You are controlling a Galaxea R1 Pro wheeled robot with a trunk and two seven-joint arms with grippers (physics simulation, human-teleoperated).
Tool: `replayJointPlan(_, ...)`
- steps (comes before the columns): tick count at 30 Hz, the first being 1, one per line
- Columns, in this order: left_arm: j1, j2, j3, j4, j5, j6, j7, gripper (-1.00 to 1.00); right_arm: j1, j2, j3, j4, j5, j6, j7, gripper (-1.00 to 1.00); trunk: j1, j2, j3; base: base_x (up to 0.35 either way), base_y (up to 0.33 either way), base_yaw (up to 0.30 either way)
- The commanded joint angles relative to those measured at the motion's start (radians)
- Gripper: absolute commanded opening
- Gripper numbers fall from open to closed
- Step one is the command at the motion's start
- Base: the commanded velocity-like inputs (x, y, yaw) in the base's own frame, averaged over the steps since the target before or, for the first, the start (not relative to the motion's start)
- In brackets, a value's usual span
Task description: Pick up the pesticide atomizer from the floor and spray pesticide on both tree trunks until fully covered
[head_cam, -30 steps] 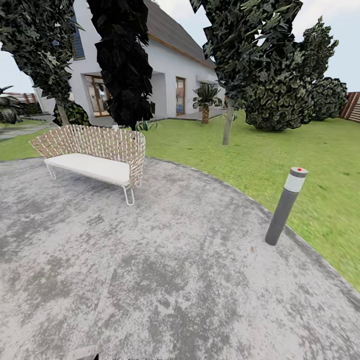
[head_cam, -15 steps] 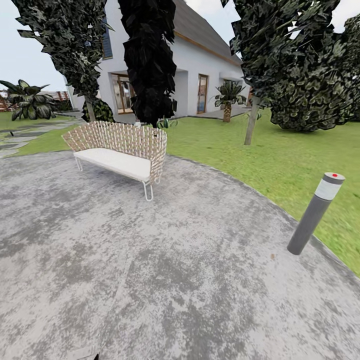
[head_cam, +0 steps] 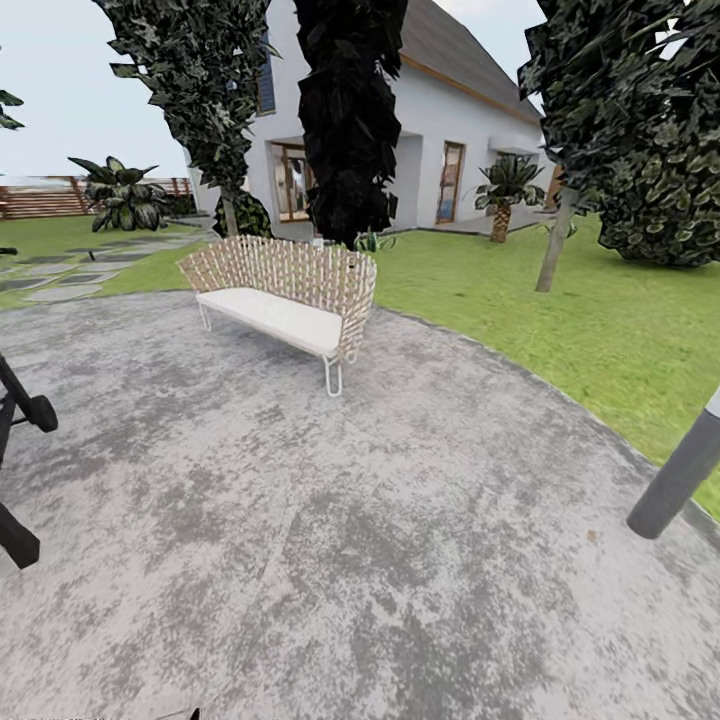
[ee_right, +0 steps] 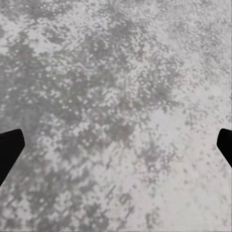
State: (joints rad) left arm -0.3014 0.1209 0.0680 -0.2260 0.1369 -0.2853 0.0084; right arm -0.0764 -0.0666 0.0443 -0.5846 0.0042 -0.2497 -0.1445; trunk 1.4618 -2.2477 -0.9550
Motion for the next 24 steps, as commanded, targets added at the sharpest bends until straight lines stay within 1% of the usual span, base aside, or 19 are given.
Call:
replayJointPlan(1, -0.001, 0.000, 0.001, 0.001, 0.009, -0.003, -0.001, 1.00, 0.000, -0.001, 0.004, 0.000, 0.000, -0.002, -0.007, 1.00, 0.000, 0.000, -0.002, 0.262, 0.000, 0.268)
replayJointPlan(12, -0.001, 0.006, 0.010, 0.002, 0.017, -0.002, 0.002, 1.00, 0.000, -0.001, 0.004, 0.000, -0.001, -0.003, -0.009, 1.00, 0.000, 0.000, -0.010, 0.326, 0.000, 0.268)
replayJointPlan(14, -0.001, 0.006, 0.017, 0.002, 0.018, -0.002, 0.002, 1.00, 0.000, -0.001, 0.004, 0.000, -0.001, -0.003, -0.009, 1.00, 0.000, 0.000, -0.011, 0.338, 0.000, 0.269)
replayJointPlan(19, 0.000, 0.006, 0.057, 0.002, 0.017, -0.003, 0.001, 1.00, 0.000, 0.000, 0.005, -0.002, -0.001, -0.003, -0.008, 1.00, 0.000, 0.000, -0.014, 0.339, -0.036, 0.270)
replayJointPlan(24, 0.000, 0.006, 0.066, 0.002, 0.017, -0.003, 0.001, 1.00, 0.000, 0.001, 0.005, -0.003, -0.001, -0.003, -0.009, 1.00, 0.000, 0.000, -0.017, 0.339, -0.089, 0.271)
